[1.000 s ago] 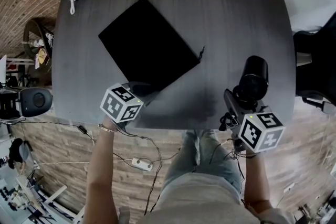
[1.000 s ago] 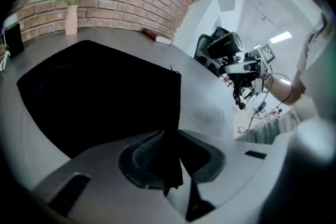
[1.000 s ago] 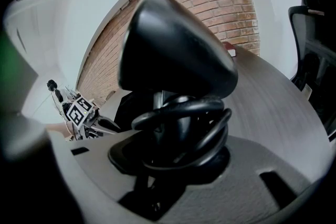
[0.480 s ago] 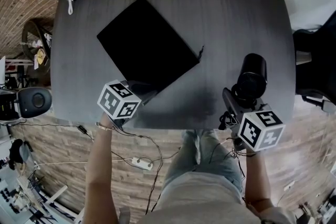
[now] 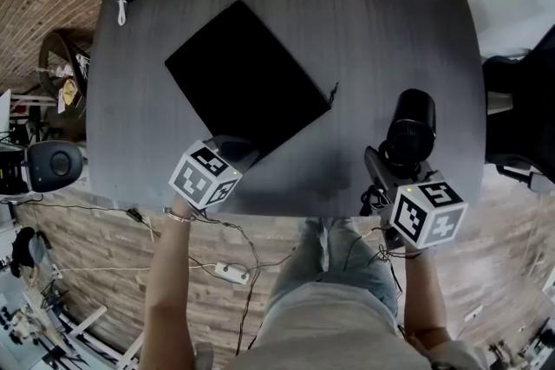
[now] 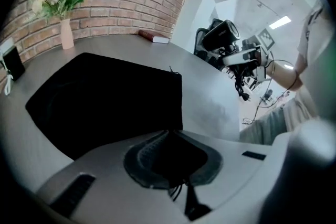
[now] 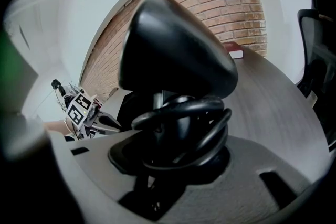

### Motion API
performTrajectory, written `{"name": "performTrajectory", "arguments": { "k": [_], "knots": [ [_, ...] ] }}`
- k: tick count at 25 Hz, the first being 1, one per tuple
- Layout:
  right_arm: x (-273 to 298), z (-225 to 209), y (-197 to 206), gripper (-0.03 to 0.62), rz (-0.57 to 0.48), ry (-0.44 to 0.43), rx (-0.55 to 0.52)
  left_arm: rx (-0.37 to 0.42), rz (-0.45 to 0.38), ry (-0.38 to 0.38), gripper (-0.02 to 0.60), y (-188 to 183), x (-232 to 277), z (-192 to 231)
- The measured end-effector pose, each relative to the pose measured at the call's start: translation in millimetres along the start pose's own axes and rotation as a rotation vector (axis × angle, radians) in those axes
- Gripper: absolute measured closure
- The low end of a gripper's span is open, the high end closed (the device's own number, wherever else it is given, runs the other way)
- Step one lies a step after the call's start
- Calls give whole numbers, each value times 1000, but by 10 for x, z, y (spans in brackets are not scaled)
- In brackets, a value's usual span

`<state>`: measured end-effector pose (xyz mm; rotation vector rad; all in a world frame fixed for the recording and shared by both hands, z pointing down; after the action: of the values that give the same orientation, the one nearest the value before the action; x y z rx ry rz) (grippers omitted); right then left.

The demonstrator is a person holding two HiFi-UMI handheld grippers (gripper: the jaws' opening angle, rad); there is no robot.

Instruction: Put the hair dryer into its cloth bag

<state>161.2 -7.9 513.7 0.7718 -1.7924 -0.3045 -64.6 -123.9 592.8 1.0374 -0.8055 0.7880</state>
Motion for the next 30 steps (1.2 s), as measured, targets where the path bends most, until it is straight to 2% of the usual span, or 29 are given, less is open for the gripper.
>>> {"name": "performTrajectory", "arguments": {
  "k": [8,13,17,20,24,30],
  "knots": [
    [-57,75,-27,419,69,19,-131,-79,-182,-176,563,-113,-168,24],
    [-73,222,14,419,128,-16,-203,-165,-275,-281,563,-119,-301,68],
    [-63,354,88,418,217,-55,-279,-301,-351,-271,563,-121,-413,74],
    [-38,421,57,418,243,-61,-341,-364,-396,-267,563,-175,-475,97],
    [-49,522,81,418,268,-57,-419,-391,-406,-278,563,-141,-528,66],
    [0,636,170,418,336,-68,-562,-382,-398,-291,563,-144,-554,53]
  ]
}}
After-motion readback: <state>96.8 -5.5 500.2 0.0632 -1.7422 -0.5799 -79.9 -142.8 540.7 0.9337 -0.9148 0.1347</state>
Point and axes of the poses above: the fingertips, and each gripper's own axes: x forward along the fingers, z to its left, y out of its underside, the point moved 3 cm from there along -x, backward along the fingers, and after that the axes turned 5 degrees about z, right-handed, at the moved point
